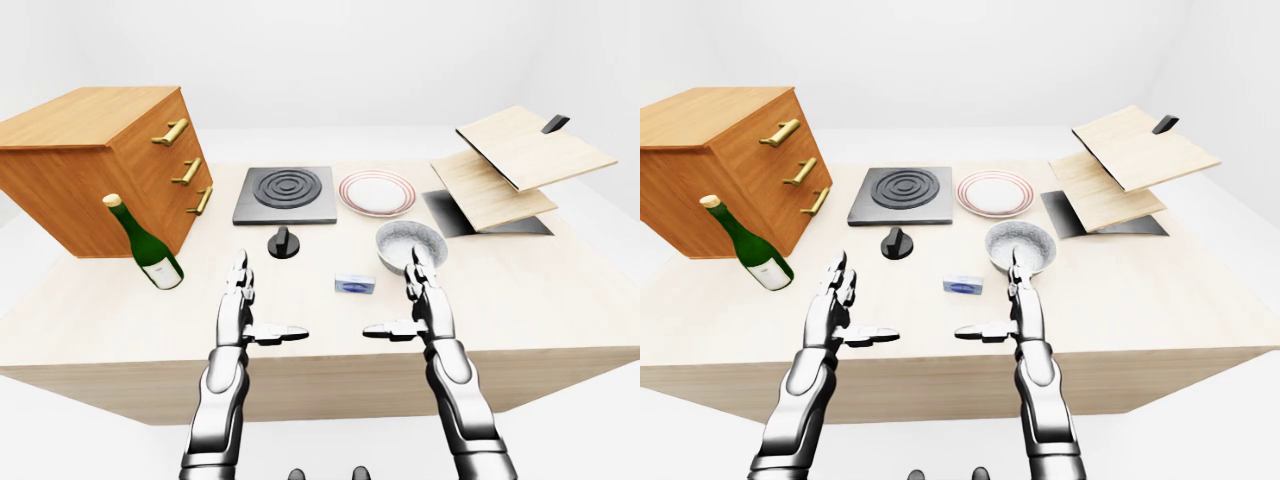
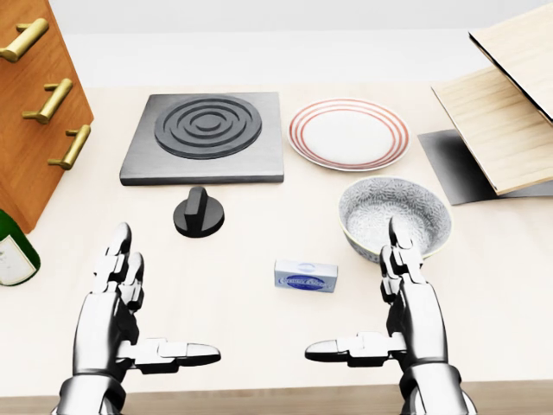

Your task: Pick up the cream cheese and put it in the bowl.

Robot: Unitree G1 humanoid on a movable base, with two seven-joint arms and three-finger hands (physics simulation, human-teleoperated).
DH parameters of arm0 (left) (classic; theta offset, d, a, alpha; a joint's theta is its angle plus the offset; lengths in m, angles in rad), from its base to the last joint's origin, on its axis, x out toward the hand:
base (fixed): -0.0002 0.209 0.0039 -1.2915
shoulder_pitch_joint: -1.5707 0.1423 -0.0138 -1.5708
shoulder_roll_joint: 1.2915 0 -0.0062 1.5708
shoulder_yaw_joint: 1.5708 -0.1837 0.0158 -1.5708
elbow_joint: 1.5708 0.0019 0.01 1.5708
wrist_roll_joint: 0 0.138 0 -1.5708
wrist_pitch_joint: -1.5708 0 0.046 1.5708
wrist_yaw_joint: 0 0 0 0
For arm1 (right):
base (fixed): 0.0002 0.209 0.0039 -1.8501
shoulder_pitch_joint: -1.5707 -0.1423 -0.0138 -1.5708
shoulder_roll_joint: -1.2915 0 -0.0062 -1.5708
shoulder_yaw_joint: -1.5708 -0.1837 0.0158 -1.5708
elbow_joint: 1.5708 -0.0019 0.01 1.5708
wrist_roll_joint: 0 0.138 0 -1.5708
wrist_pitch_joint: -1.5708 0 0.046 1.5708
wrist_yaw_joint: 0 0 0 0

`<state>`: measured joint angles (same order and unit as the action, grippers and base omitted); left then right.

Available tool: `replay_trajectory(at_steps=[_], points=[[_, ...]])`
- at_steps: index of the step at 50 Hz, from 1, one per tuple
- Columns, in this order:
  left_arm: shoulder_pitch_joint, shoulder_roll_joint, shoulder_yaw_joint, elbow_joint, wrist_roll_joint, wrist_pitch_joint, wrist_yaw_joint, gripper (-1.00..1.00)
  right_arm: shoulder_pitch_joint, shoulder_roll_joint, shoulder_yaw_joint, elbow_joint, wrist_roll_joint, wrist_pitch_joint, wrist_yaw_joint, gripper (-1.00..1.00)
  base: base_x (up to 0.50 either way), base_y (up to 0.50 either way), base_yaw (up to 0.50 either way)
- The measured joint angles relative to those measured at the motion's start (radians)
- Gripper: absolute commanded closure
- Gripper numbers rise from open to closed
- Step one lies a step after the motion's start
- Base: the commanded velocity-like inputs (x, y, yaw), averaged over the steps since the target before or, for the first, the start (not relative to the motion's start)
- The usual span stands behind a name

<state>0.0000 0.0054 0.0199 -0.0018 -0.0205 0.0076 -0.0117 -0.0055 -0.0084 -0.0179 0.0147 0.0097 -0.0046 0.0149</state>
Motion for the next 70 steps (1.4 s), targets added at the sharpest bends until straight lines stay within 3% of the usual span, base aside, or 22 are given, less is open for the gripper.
replay_trajectory(at_steps=[16, 59, 63, 68, 70], points=[[0.005, 0.012, 0.025, 0.005, -0.033, 0.003, -0.019, -1.0, -0.017, -0.013, -0.026, 0.04, 0.011, 0.007, 0.011, -1.0, 0.0, -0.12, 0.0], [0.015, 0.01, 0.017, -0.003, -0.028, 0.017, -0.034, -1.0, -0.029, -0.017, -0.024, 0.074, -0.003, 0.006, 0.014, -1.0, 0.0, -0.25, 0.0], [0.0, 0.012, 0.016, -0.001, -0.022, 0.037, -0.036, -1.0, -0.045, -0.019, -0.028, 0.074, 0.0, 0.021, 0.013, -1.0, 0.0, 0.0, 0.0], [-0.035, 0.017, 0.014, -0.002, -0.006, 0.08, -0.031, -1.0, -0.081, -0.027, -0.035, 0.043, 0.01, 0.09, 0.014, -1.0, 0.0, 0.0, 0.0], [-0.052, 0.019, 0.014, -0.007, -0.001, 0.08, -0.031, -1.0, -0.096, -0.031, -0.039, 0.02, 0.015, 0.092, 0.015, -1.0, 0.0, 0.0, 0.0]])
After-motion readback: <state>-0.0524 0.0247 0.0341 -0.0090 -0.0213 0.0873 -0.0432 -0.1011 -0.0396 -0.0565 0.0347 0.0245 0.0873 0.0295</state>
